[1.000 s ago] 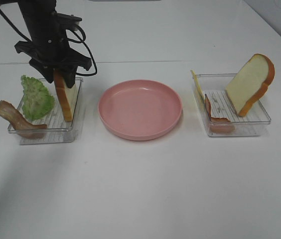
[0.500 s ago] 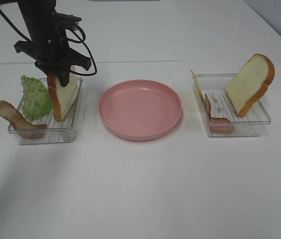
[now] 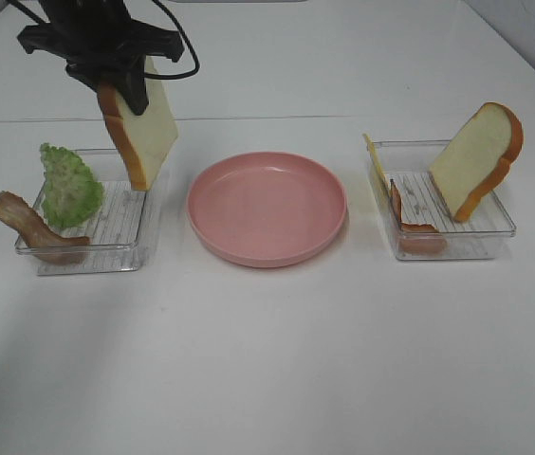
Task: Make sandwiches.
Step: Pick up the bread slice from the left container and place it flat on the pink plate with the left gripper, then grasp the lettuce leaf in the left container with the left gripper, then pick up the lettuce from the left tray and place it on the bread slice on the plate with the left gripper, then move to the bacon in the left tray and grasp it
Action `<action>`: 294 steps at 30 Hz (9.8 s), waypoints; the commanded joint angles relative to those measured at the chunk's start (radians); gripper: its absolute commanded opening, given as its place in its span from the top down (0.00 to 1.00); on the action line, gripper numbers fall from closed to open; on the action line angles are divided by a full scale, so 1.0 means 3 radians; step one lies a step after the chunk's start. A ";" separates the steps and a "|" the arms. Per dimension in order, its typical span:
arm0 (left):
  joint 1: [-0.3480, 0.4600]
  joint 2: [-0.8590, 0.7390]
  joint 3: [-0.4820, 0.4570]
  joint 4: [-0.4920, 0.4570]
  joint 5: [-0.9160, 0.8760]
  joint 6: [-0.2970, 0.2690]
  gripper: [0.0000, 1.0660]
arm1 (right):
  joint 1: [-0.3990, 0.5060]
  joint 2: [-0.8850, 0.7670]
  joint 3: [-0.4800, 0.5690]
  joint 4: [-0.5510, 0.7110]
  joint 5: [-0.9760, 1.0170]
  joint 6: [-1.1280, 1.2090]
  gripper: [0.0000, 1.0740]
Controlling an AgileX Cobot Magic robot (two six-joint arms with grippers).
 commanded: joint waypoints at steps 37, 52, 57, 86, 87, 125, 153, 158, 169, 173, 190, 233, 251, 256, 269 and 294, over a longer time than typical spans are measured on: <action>-0.0450 0.0893 0.0310 -0.1710 -0.1527 0.0080 0.98 | 0.0003 -0.0043 0.0010 -0.0020 -0.0020 0.0023 0.12; -0.0450 0.0823 0.0307 -0.1233 -0.1330 0.0057 0.27 | 0.0003 -0.0043 0.0010 -0.0020 -0.0020 0.0023 0.12; -0.0450 0.0700 0.0297 -0.0850 -0.1137 0.0020 0.25 | 0.0003 -0.0043 0.0010 -0.0020 -0.0020 0.0023 0.12; 0.0383 -0.0587 0.0940 0.0440 0.0233 0.0010 0.25 | 0.0003 -0.0043 0.0010 -0.0020 -0.0020 0.0023 0.12; 0.0513 -0.0663 0.1067 0.0457 0.0203 0.0063 0.26 | 0.0003 -0.0043 0.0010 -0.0020 -0.0020 0.0023 0.12; 0.0730 0.0593 0.0110 0.0437 -0.0103 0.0273 0.29 | 0.0003 -0.0043 0.0010 -0.0020 -0.0020 0.0023 0.12; 0.0730 0.0530 0.0110 0.0470 -0.0083 0.0533 1.00 | 0.0003 -0.0043 0.0010 -0.0020 -0.0020 0.0023 0.12; 0.0700 0.0367 0.0110 0.0430 -0.0090 0.0533 1.00 | 0.0003 -0.0043 0.0010 -0.0020 -0.0020 0.0023 0.12; 0.0540 -0.0123 0.0107 0.0027 -0.0120 0.0523 1.00 | 0.0003 -0.0043 0.0010 -0.0023 -0.0020 0.0023 0.12; 0.0417 -0.0147 0.0027 -0.0207 -0.0180 0.0523 1.00 | 0.0003 -0.0043 0.0010 -0.0020 -0.0020 0.0023 0.12; -0.0333 0.0073 -0.0183 -0.1037 -0.0643 0.0410 1.00 | 0.0003 -0.0043 0.0010 -0.0020 -0.0020 0.0023 0.12; -0.0653 0.0807 -0.0200 -0.0640 -0.0903 -0.0037 1.00 | 0.0003 -0.0043 0.0010 -0.0020 -0.0020 0.0023 0.12; -0.0653 0.0810 -0.0200 -0.0323 -0.0977 -0.0253 1.00 | 0.0003 -0.0043 0.0010 -0.0020 -0.0020 0.0023 0.12; -0.0653 0.0810 -0.0200 -0.0237 -0.0940 -0.0250 1.00 | 0.0003 -0.0043 0.0010 -0.0020 -0.0020 0.0023 0.12; -0.0653 0.0810 -0.0200 -0.0147 -0.0947 -0.0250 0.65 | 0.0003 -0.0043 0.0010 -0.0020 -0.0020 0.0023 0.12; -0.0280 -0.0087 -0.0193 0.0347 0.0240 -0.0163 0.04 | 0.0003 -0.0043 0.0010 -0.0020 -0.0020 0.0023 0.12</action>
